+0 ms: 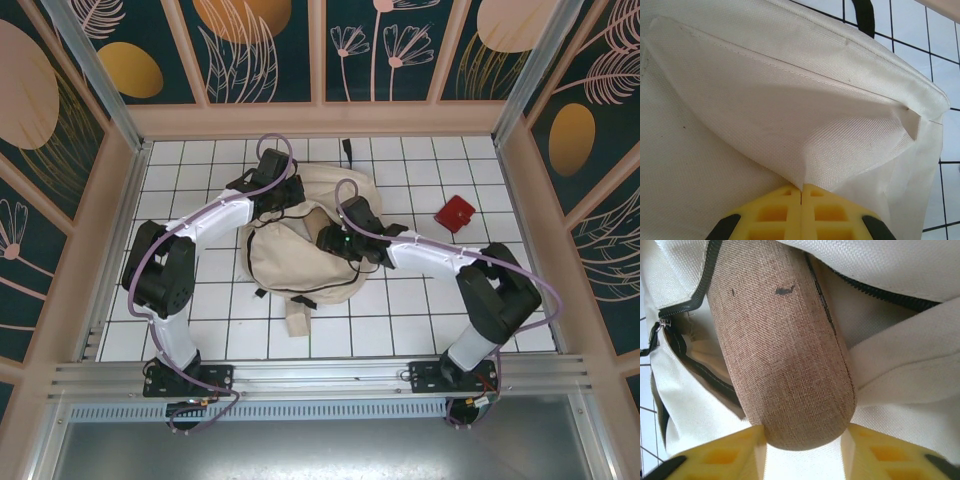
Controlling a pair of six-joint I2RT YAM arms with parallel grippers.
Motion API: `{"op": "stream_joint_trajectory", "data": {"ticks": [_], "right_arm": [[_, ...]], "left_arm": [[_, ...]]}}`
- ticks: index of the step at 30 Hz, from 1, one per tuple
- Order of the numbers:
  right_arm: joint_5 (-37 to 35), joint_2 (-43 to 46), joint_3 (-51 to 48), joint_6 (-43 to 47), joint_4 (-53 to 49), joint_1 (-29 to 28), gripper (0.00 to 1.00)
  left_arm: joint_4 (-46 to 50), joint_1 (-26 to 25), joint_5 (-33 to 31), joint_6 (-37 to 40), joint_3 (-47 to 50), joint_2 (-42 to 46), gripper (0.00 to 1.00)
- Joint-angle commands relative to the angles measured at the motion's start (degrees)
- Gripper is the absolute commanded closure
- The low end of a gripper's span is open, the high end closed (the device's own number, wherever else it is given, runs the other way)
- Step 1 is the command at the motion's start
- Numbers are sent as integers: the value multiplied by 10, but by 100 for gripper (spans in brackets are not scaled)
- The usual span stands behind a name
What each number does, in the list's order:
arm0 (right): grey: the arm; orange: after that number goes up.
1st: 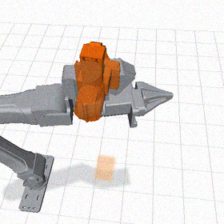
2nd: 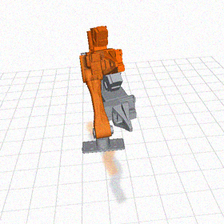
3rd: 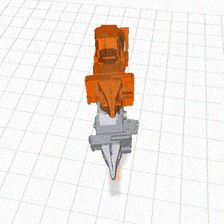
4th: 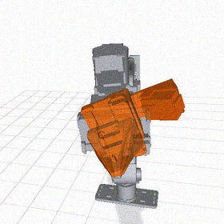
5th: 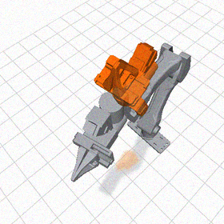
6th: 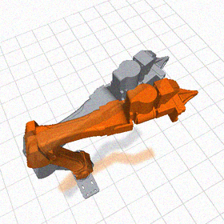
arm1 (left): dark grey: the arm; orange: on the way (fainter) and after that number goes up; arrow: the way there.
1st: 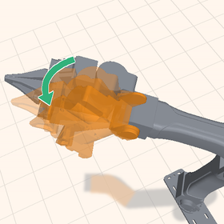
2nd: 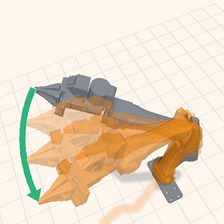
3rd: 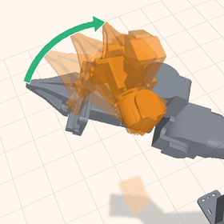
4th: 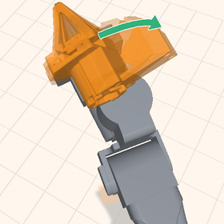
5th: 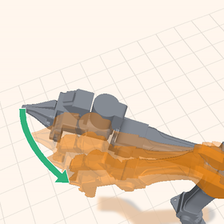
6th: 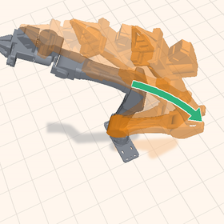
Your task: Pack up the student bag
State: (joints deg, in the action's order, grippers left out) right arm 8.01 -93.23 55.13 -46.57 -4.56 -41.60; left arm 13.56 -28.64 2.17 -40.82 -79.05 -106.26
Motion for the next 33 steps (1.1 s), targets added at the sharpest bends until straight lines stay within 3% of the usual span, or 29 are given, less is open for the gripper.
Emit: {"op": "stream_joint_trajectory", "data": {"ticks": [1, 10, 18, 25, 33], "right_arm": [[-7, -22, 26, -11, 34, 2, 66], [-67, -84, 74, -1, 30, 29, 71], [-26, -133, 138, 41, 62, 41, 77], [-33, -46, 74, 62, 53, 42, 76], [-3, -70, 48, 48, 59, 13, 91]], "left_arm": [[2, 8, 0, 3, 8, 12, 100], [9, 8, 12, 15, 13, 33, 100], [11, 8, 16, 16, 20, 36, 100], [9, 8, 13, 18, 27, 43, 100], [2, 8, 19, 15, 24, 44, 100]]}}
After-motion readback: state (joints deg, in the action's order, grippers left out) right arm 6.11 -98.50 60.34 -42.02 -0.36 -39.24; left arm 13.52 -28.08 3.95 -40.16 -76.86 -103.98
